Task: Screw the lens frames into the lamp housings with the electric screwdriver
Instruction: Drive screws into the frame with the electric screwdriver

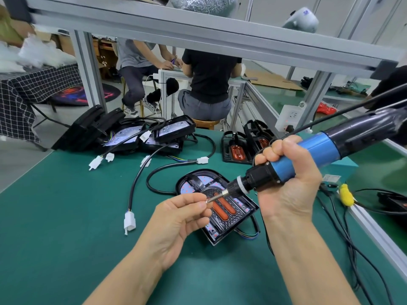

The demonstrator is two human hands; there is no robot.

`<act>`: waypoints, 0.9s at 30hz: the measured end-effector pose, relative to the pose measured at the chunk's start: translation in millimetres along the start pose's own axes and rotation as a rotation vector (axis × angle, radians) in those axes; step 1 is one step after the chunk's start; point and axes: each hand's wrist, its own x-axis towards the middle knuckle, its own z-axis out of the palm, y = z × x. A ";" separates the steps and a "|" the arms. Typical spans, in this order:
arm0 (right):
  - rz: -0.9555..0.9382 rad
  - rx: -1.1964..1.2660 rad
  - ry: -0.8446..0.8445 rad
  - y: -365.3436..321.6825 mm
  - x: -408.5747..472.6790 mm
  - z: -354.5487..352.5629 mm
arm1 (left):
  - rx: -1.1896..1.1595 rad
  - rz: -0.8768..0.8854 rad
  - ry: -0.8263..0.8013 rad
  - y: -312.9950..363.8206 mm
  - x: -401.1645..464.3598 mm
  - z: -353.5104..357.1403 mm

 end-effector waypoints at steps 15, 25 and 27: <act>-0.019 -0.159 -0.064 7.8 -10.5 -11.8 | 0.262 0.221 0.093 -5.7 -7.5 -10.4; -0.017 -0.372 -0.113 17.0 -21.9 -29.3 | 0.617 0.339 0.152 -20.0 0.6 -20.3; -0.013 -0.392 -0.116 19.2 -22.9 -29.2 | 0.660 0.354 0.152 -20.2 3.3 -20.4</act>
